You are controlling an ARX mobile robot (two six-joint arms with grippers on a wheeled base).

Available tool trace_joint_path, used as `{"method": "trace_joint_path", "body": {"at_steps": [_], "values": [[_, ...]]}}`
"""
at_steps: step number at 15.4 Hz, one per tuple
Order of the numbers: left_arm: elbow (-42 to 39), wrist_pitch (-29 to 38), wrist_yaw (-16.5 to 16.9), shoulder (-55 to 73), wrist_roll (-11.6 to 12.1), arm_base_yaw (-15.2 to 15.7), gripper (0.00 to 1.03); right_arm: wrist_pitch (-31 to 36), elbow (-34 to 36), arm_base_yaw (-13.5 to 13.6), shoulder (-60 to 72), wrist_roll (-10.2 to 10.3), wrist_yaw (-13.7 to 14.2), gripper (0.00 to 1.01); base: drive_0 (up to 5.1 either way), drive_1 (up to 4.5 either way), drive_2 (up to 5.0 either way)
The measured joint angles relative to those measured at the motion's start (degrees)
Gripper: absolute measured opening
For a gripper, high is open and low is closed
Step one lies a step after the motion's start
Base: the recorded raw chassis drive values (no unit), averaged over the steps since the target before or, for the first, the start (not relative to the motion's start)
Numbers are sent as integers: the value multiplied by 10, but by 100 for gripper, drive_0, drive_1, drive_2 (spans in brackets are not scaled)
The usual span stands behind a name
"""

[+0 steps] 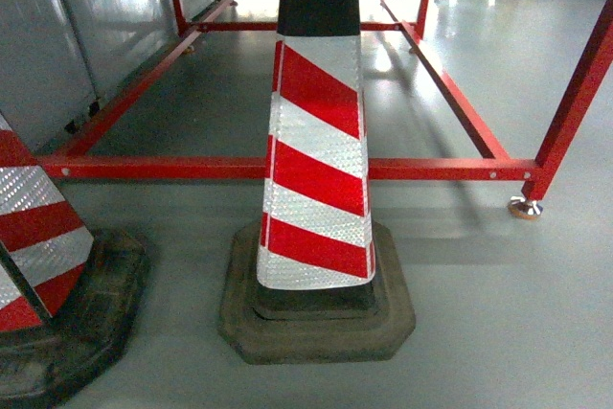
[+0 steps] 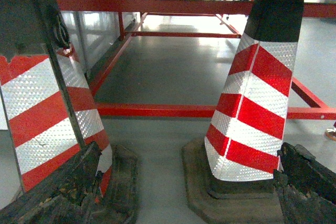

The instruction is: Sort blue parts and orange caps into right shelf containers

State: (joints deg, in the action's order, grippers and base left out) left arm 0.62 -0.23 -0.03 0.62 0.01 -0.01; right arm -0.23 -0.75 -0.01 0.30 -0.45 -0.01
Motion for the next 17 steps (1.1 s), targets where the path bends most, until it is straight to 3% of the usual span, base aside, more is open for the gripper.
{"method": "trace_joint_path", "body": {"at_steps": [17], "values": [[0,0,0,0,0,0,98,0,0,0,0,0,0,98,0,0,0]]}}
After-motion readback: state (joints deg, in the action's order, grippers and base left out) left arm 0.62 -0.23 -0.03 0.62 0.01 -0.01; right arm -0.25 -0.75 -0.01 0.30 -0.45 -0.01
